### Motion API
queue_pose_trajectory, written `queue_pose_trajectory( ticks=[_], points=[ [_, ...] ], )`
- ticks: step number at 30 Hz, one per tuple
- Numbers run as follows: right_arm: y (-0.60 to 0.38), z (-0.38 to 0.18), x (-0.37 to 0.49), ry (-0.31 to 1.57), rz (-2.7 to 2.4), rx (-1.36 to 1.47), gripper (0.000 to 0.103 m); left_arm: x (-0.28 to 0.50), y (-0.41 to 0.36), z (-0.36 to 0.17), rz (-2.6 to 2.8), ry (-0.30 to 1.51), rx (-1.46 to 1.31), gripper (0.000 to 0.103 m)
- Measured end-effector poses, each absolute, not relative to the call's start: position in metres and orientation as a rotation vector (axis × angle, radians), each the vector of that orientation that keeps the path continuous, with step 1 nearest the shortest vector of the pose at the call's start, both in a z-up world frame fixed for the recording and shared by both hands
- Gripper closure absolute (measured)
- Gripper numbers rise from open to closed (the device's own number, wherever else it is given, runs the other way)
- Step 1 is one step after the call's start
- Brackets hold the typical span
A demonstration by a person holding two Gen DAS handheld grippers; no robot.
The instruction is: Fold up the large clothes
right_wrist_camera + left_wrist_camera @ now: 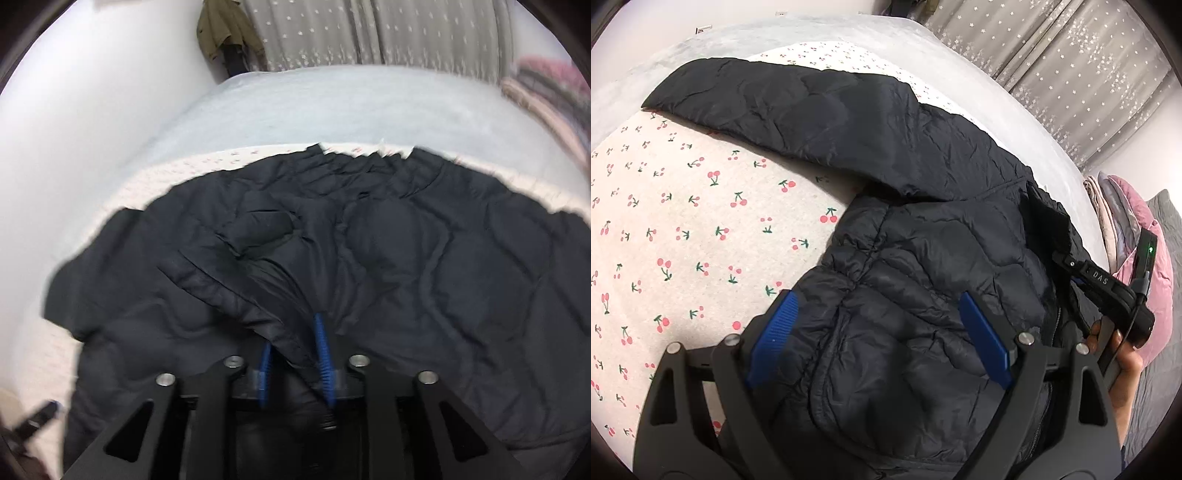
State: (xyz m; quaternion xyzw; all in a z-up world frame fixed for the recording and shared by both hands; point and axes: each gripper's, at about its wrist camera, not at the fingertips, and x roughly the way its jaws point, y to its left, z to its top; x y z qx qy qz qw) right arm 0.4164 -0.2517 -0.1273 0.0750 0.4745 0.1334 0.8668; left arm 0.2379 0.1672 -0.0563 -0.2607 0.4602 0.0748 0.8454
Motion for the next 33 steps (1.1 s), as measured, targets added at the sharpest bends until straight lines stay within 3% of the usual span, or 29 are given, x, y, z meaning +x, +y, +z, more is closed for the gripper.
queue_pose_trajectory(
  ticks=[4,5,12,16,20,23,25,29,33],
  points=[
    [-0.245,-0.131,0.415,1.035,0.322,0.185,0.039,0.239,0.166,-0.057,0.147,0.974,-0.559,0.014],
    [-0.245,-0.13,0.414,1.034,0.332,0.195,0.037,0.24,0.165,-0.056,0.142,0.972,-0.558,0.014],
    [-0.262,-0.113,0.405,0.961,0.402,0.406,0.034,0.24,0.165,-0.056,0.144,0.968,-0.561,0.014],
    [-0.243,-0.149,0.411,1.087,0.323,0.281,0.033,0.24,0.169,-0.057,0.141,0.966,-0.573,0.014],
    [-0.236,-0.124,0.4,1.078,0.315,0.237,0.033,0.24,0.187,-0.059,0.167,0.955,-0.599,0.014],
    [-0.263,-0.08,0.357,0.982,0.403,0.407,0.033,0.237,0.212,-0.064,0.193,0.951,-0.676,0.014],
    [-0.28,-0.065,0.324,1.012,0.42,0.465,0.033,0.234,0.231,-0.065,0.204,0.942,-0.729,0.014],
    [-0.33,-0.055,0.242,1.092,0.384,0.64,0.032,0.218,0.297,-0.056,0.352,0.833,-0.87,0.014],
    [-0.369,-0.059,0.193,1.009,0.431,0.773,0.028,0.218,0.365,-0.061,0.489,0.812,-0.934,0.014]
  ],
)
